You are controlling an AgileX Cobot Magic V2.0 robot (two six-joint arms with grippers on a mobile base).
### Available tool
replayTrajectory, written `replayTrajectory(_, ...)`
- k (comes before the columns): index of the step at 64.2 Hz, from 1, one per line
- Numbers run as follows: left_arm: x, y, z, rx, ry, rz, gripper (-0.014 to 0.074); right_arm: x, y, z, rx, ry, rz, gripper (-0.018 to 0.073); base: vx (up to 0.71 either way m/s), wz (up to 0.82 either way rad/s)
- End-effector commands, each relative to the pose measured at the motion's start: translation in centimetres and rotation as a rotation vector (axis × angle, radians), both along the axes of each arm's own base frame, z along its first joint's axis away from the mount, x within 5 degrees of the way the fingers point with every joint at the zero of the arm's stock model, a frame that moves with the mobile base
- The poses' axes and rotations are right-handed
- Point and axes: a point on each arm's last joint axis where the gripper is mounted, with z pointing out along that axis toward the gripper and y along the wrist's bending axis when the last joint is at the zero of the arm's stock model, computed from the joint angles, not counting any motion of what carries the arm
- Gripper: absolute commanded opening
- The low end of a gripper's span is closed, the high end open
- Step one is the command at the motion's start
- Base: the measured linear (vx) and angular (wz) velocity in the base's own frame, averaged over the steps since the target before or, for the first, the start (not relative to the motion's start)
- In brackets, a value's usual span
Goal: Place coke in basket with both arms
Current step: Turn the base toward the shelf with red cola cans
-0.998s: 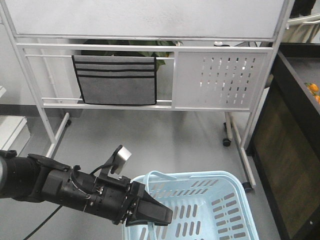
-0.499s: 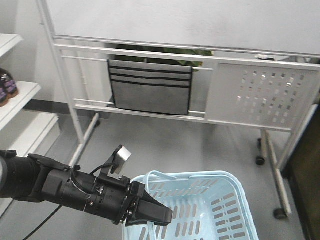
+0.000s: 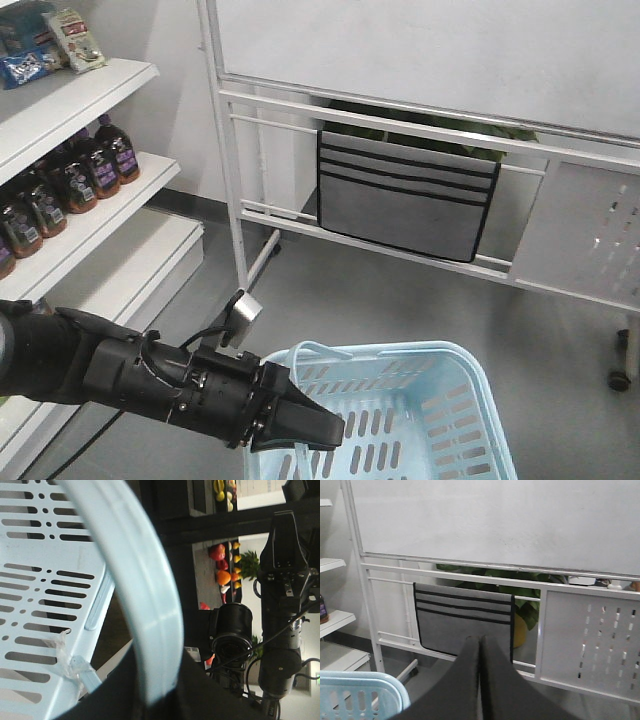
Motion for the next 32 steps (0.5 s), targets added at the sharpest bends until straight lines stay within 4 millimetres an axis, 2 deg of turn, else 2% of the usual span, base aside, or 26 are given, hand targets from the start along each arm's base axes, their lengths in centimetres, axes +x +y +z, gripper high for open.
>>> replayTrajectory(1,-0.28,-0.33,2.8,-0.141,-0.025,-0.019,-0.0006,-0.02,0.0,0.48,-0.008,-0.076,-0.002,-0.001,0.11,0.32)
replayTrajectory(32,-0.28,-0.33,2.8,-0.141,-0.025,-0.019,-0.0006,-0.02,0.0,0.48,-0.008,-0.076,-0.002,-0.001,0.11,0.35)
